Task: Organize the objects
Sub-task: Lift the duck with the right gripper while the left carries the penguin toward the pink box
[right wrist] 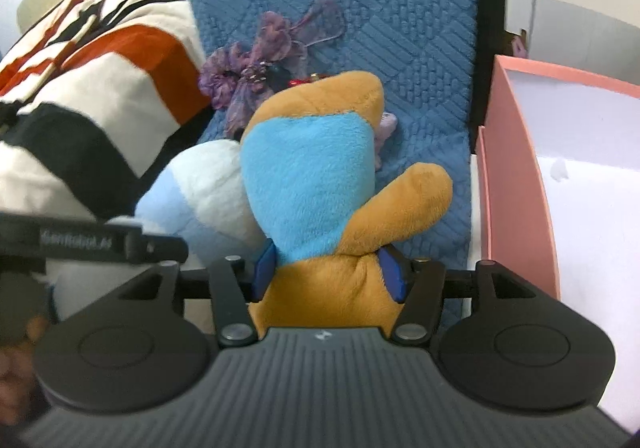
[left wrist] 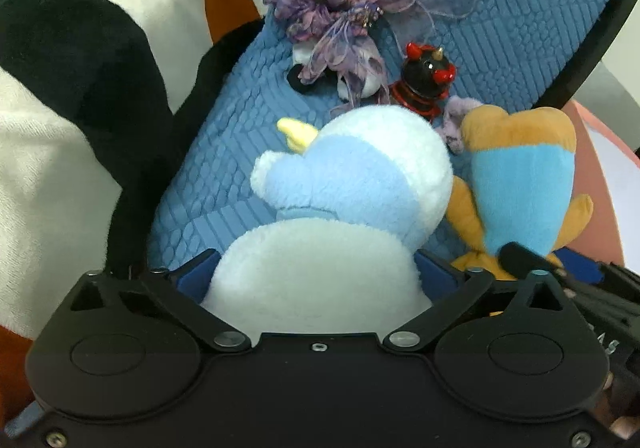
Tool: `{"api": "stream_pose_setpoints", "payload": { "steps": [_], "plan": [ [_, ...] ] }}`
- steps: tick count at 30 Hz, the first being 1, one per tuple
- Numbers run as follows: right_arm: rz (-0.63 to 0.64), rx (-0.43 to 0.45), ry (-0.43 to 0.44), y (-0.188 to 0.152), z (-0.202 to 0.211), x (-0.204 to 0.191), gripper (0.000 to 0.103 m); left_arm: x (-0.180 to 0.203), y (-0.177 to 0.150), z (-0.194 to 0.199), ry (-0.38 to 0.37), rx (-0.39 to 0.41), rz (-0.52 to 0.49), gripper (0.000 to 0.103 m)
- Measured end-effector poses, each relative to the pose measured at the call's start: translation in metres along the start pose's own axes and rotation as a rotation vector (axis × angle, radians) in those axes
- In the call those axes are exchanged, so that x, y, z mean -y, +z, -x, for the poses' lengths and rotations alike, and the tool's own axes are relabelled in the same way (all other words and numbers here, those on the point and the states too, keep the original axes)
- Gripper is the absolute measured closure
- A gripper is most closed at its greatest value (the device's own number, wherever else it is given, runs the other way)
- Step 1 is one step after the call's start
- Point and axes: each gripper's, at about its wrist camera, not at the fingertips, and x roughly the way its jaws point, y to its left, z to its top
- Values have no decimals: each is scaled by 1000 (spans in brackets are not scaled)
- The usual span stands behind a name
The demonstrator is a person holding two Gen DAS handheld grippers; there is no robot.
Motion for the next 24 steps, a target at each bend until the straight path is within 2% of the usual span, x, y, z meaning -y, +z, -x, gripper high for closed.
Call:
{"api": "stream_pose_setpoints", "payload": {
  "steps": [3, 5, 6, 10, 18, 24],
  "plan": [
    [11, 18, -32, -1, -2, 0, 36, -3, -3, -5, -11, -3, 14, 0],
    [16, 38, -62, -1, -1, -1, 26, -3, -4, -5, -11, 4, 12, 0],
    [17, 43, -70, 0, -1, -2, 25, -3, -5, -4, -12, 7, 10, 0],
    [63, 68, -81, 0, -2, -12, 25, -5, -6, -4, -17, 12, 12, 0],
    [136, 55, -172, 2, -27, -22, 25, -4, -6, -4, -14, 24, 9, 0],
    [129, 1, -185, 0, -57, -16, 23, -2, -7, -6, -10, 28, 11, 0]
  ]
}}
